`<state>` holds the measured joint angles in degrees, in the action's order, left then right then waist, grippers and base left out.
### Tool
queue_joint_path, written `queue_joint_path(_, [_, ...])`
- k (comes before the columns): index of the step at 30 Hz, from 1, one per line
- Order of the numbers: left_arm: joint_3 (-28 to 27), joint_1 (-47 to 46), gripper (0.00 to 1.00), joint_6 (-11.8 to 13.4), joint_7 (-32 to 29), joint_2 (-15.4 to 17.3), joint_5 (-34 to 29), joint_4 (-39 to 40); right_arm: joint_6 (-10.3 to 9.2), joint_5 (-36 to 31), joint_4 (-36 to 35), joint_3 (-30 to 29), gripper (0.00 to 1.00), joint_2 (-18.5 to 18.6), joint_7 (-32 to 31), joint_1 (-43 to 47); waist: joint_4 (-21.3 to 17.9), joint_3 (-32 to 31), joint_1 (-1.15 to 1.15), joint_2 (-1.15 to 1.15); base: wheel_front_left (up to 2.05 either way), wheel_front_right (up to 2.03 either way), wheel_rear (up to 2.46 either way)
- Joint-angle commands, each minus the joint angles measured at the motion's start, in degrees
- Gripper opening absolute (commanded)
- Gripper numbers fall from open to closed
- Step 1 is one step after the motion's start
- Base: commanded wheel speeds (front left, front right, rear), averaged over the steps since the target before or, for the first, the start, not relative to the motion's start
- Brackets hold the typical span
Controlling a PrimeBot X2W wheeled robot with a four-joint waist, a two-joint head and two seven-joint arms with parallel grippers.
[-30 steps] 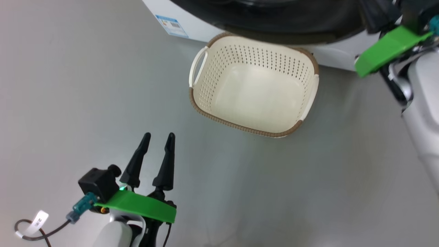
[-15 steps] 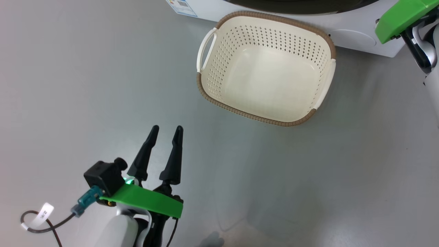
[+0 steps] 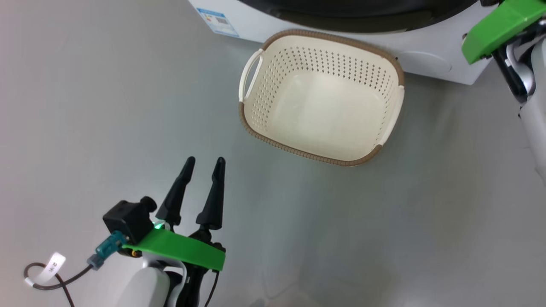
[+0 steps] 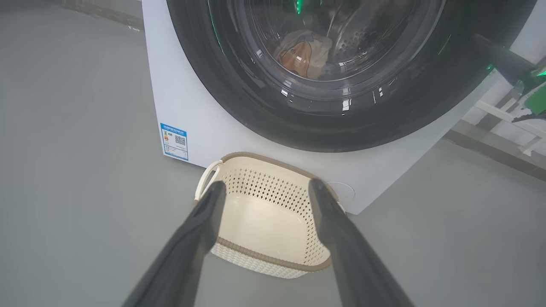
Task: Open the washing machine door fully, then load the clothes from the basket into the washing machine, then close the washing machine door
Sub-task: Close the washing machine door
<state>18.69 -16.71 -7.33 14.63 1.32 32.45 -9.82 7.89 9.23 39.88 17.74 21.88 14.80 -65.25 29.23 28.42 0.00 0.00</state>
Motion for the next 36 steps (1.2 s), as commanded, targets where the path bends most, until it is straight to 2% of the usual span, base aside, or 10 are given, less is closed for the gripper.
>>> queue_joint_path(1, [-2.42,-0.39,1.0,-0.15,0.37,1.56,-0.61,0.81,-0.41,0.61,-1.76,0.02,0.0,-0.8,0.2,1.74,-1.23,-1.63,0.0,0.0,0.0,0.0,0.0])
queue_joint_path(10, [-3.42,0.35,1.0,-0.15,0.37,1.56,-2.82,0.5,-0.41,3.18,-6.35,1.89,0.0,-0.76,0.2,9.92,-5.35,-6.13,0.0,0.0,0.0,0.0,0.0])
queue_joint_path(19, [-5.98,1.75,1.0,-0.15,0.37,1.56,-6.23,-0.28,-0.41,1.57,-14.68,-2.5,0.0,-3.35,0.2,22.62,-11.58,-11.95,0.0,0.0,0.0,0.0,0.0])
queue_joint_path(28, [-10.16,4.89,1.0,-0.15,0.37,1.55,-9.65,-0.39,-0.41,-0.36,-22.04,-9.35,0.0,-7.93,0.2,35.96,-18.32,-18.72,0.0,0.0,0.0,0.0,0.0])
queue_joint_path(36, [-13.91,7.67,1.0,-0.15,0.37,1.55,-11.25,0.59,-0.41,-1.64,-26.56,-13.2,0.0,-10.81,0.2,44.62,-22.27,-22.36,0.0,0.0,0.0,0.0,0.0])
